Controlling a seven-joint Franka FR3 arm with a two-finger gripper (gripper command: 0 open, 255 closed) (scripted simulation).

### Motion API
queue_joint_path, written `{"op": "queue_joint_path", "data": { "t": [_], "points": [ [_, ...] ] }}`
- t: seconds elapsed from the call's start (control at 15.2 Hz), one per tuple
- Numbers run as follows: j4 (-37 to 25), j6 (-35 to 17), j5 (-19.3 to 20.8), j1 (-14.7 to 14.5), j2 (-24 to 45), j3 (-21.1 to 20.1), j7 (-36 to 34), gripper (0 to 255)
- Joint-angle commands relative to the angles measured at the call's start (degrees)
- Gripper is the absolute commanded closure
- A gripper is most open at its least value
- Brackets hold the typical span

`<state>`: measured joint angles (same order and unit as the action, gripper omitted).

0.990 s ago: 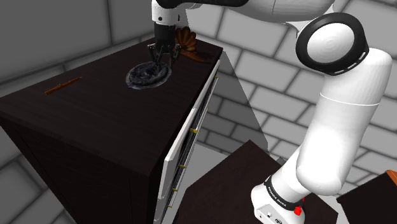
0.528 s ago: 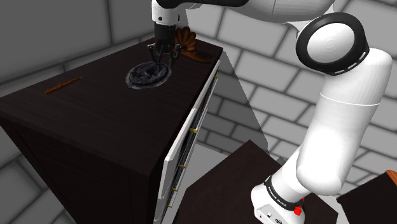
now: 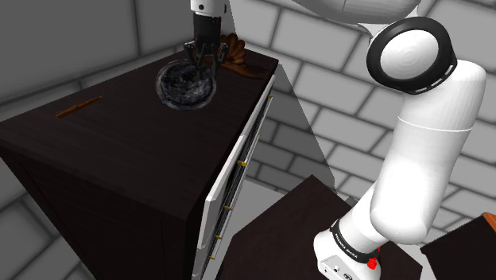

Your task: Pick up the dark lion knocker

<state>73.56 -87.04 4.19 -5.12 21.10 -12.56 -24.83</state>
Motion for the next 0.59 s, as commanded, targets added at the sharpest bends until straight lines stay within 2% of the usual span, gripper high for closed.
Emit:
{"op": "queue_joint_path", "data": {
  "t": [0.0, 0.4, 0.53],
  "points": [
    [-1.9, 1.6, 0.0, -0.1, 0.2, 0.0, 0.0, 255],
    [-9.3, 7.3, 0.4, -0.7, 2.0, -0.1, -0.1, 255],
    [-9.5, 7.5, 0.4, -0.7, 2.1, -0.1, -0.1, 255]
  ]
}}
